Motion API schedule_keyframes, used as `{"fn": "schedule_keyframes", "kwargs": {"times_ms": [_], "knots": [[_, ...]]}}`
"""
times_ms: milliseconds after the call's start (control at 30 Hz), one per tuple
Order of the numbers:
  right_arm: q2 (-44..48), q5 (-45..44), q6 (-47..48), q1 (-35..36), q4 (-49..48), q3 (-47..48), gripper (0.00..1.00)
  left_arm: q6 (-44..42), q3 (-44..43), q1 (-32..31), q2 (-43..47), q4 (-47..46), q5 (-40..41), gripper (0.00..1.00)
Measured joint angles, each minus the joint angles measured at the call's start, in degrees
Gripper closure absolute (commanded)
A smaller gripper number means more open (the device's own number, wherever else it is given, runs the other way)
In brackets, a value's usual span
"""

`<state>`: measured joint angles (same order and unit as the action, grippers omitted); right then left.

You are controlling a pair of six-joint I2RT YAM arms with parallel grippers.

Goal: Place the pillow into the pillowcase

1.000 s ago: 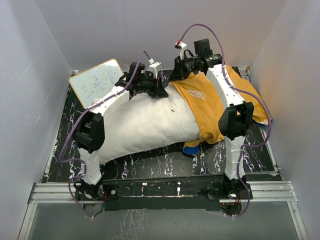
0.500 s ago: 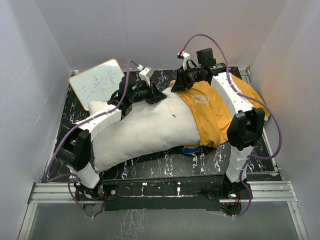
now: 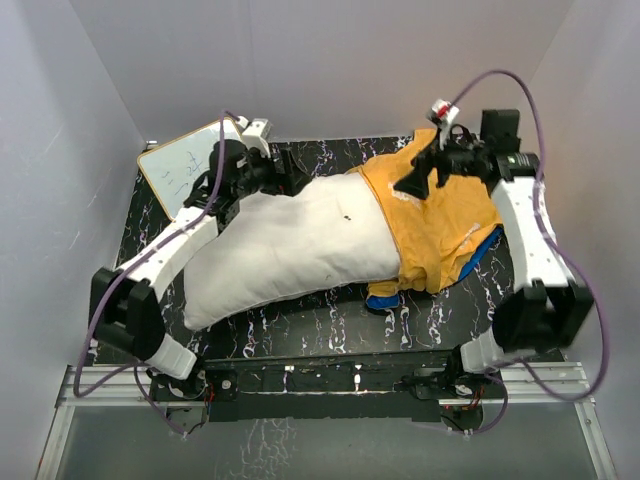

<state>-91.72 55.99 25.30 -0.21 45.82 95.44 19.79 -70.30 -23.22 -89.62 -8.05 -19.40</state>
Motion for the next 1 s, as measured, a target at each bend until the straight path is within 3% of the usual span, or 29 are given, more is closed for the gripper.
{"fn": "schedule_keyframes", "kwargs": {"times_ms": [100,200,233,400,533,800,1000], "knots": [[13.31,0.63,2.84,-1.84,-4.11,-12.85,0.01,-3.87,-0.28,0.5,6.4,3.1,-1.2,0.13],[23.47,0.81,5.33,-1.38,-4.11,-22.21,0.01,-10.08,1.16,-3.76,12.28,4.59,-0.98,0.13],[25.62,0.83,6.29,-1.25,-3.26,-24.0,0.0,-13.14,2.08,-6.91,14.27,5.33,-0.55,0.12],[28.85,-2.56,8.26,-1.18,2.21,-28.04,0.2,-29.35,6.71,-26.49,17.2,9.9,2.91,0.1],[29.59,-7.98,5.9,-1.2,4.22,-32.37,0.29,-39.89,10.97,-35.08,13.75,12.87,10.99,0.09],[30.23,-16.39,-4.55,3.87,0.98,-38.99,0.31,-53.46,13.44,-37.92,6.12,10.82,26.49,0.09],[26.77,-23.02,-9.57,7.39,-3.37,-40.92,0.49,-55.93,13.46,-38.05,1.88,6.36,32.17,0.25]]}}
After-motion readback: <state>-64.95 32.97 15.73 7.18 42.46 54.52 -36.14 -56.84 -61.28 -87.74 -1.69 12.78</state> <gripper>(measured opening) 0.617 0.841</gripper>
